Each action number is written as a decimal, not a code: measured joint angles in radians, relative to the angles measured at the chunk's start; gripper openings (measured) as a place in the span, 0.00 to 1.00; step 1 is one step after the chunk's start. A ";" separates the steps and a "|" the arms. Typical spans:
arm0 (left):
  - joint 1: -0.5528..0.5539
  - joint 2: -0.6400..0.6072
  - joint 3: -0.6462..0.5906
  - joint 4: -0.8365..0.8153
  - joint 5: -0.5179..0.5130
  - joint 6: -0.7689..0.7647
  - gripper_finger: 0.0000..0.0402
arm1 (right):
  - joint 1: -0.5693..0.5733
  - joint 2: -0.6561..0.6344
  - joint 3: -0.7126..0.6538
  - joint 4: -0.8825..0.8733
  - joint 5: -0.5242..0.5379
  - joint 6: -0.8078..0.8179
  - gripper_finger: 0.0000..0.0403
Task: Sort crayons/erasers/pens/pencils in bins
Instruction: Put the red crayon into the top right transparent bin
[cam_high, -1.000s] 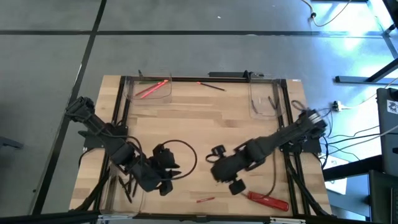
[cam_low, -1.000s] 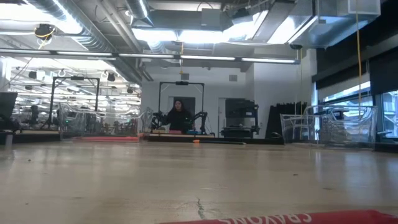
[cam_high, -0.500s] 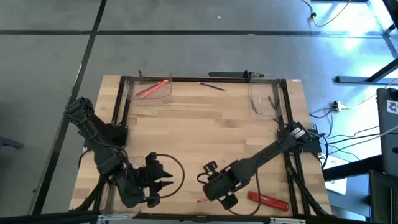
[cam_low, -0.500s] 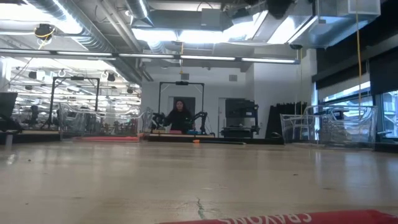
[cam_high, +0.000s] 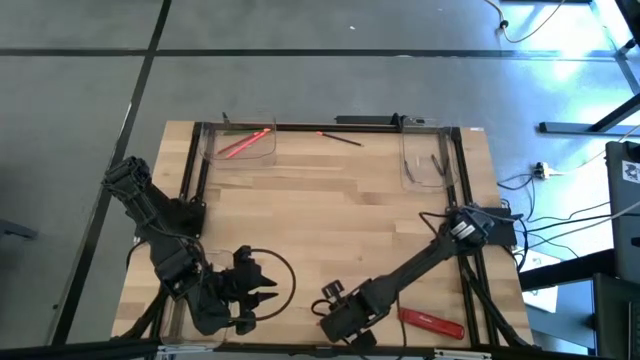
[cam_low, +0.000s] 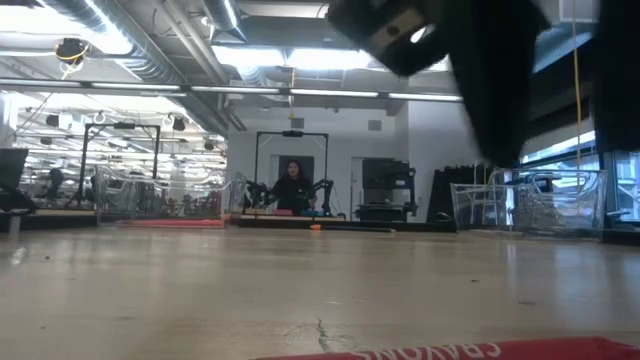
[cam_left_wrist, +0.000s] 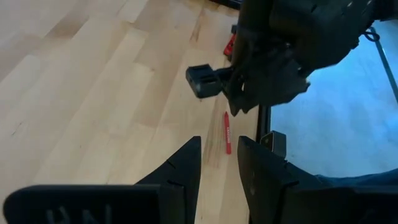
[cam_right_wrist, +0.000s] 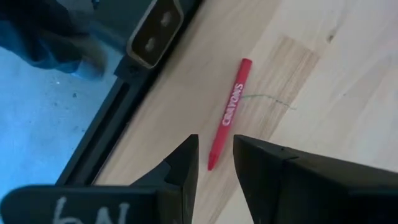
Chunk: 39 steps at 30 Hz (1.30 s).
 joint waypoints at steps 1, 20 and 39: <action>0.000 0.000 0.000 0.000 0.000 0.000 0.24 | 0.000 0.007 0.000 0.007 0.000 0.008 0.25; 0.000 0.000 0.000 0.000 0.000 -0.008 0.24 | -0.001 0.107 0.000 0.085 0.054 0.011 0.25; 0.000 0.000 0.000 0.001 0.000 -0.008 0.24 | 0.000 0.155 0.005 0.066 0.083 -0.007 0.17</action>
